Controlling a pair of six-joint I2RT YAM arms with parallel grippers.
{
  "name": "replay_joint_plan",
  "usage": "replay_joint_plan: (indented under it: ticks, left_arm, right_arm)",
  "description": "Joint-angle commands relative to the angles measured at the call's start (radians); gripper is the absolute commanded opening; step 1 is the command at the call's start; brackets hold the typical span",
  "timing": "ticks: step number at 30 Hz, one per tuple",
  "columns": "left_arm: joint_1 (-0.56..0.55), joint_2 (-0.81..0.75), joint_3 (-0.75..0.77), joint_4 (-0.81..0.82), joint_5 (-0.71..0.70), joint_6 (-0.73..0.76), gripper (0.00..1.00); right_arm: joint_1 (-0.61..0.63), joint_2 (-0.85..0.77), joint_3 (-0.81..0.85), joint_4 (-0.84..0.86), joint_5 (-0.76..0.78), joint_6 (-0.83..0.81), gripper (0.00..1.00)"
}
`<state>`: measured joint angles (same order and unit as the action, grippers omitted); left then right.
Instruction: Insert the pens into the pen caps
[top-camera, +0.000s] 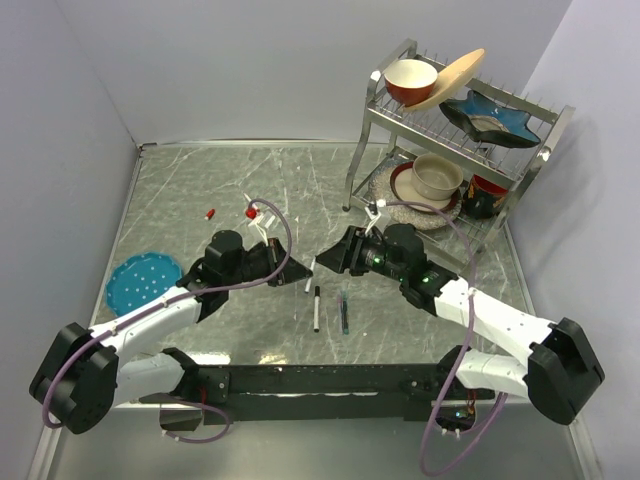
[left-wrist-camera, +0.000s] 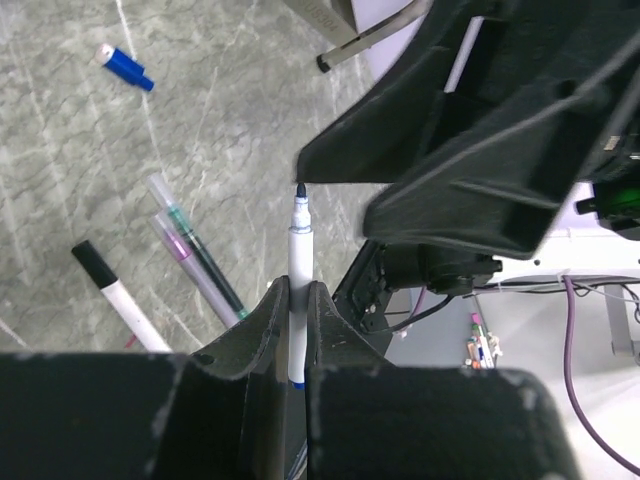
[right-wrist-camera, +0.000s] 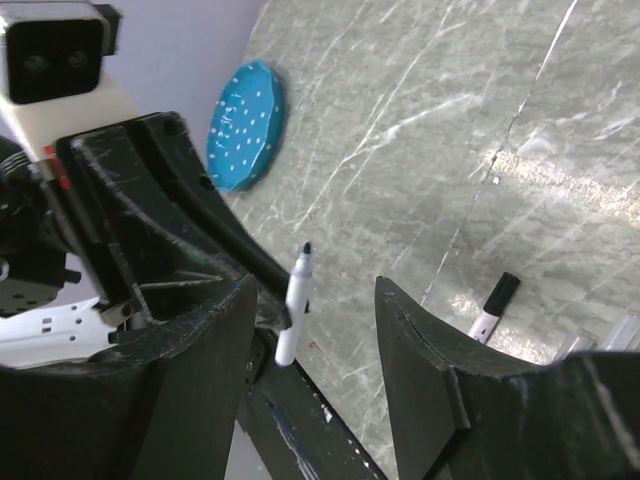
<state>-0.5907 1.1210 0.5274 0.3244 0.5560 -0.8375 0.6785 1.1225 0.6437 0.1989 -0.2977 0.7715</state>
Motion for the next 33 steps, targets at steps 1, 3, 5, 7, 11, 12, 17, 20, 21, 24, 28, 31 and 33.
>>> replay_joint_plan:
  ticks: [1,3,5,7,11,12,17,20,21,24,28,31,33]
  left_arm:
    - [-0.004,-0.021,0.011,0.076,0.032,-0.018,0.01]
    - [-0.006,-0.02,0.016,0.076,0.032,-0.015,0.01]
    - [-0.004,-0.018,0.02,0.074,0.038,-0.011,0.01]
    - [-0.004,-0.016,0.022,0.076,0.042,-0.006,0.01]
    - [-0.004,-0.02,0.02,0.084,0.048,-0.006,0.01]
    - [-0.006,-0.021,0.02,0.084,0.053,-0.006,0.01]
    - [-0.006,-0.03,0.028,0.062,0.07,0.015,0.25]
    - [-0.006,-0.032,0.029,0.048,0.079,0.028,0.35]
    - [-0.006,-0.032,0.028,0.042,0.073,0.029,0.37]
    - [-0.006,-0.035,0.023,0.038,0.07,0.034,0.41]
    - [-0.004,-0.032,0.023,0.042,0.085,0.035,0.41]
    - [-0.006,-0.03,0.016,0.062,0.102,0.018,0.36]
    - [-0.006,-0.024,-0.003,0.099,0.105,0.005,0.2]
  right_arm:
    - [0.03,0.039,0.063,0.056,0.017,0.012,0.56]
    - [0.036,0.059,0.07,0.059,0.022,0.015,0.55]
    - [0.05,0.08,0.077,0.065,0.026,0.018,0.55]
    - [0.059,0.091,0.082,0.076,0.026,0.023,0.52]
    - [0.079,0.105,0.097,0.086,0.029,0.015,0.16]
    - [0.081,0.103,0.097,0.089,0.034,0.014,0.1]
    - [0.084,0.082,0.086,0.125,0.026,0.011,0.0]
    - [0.084,0.06,0.08,0.142,0.026,0.026,0.0]
    - [0.084,0.059,0.08,0.146,0.025,0.029,0.0]
    - [0.087,0.05,0.082,0.152,0.025,0.038,0.0]
    - [0.09,0.046,0.089,0.14,0.035,0.035,0.0]
    - [0.09,0.045,0.088,0.137,0.043,0.038,0.0]
    - [0.092,0.04,0.086,0.135,0.049,0.034,0.0]
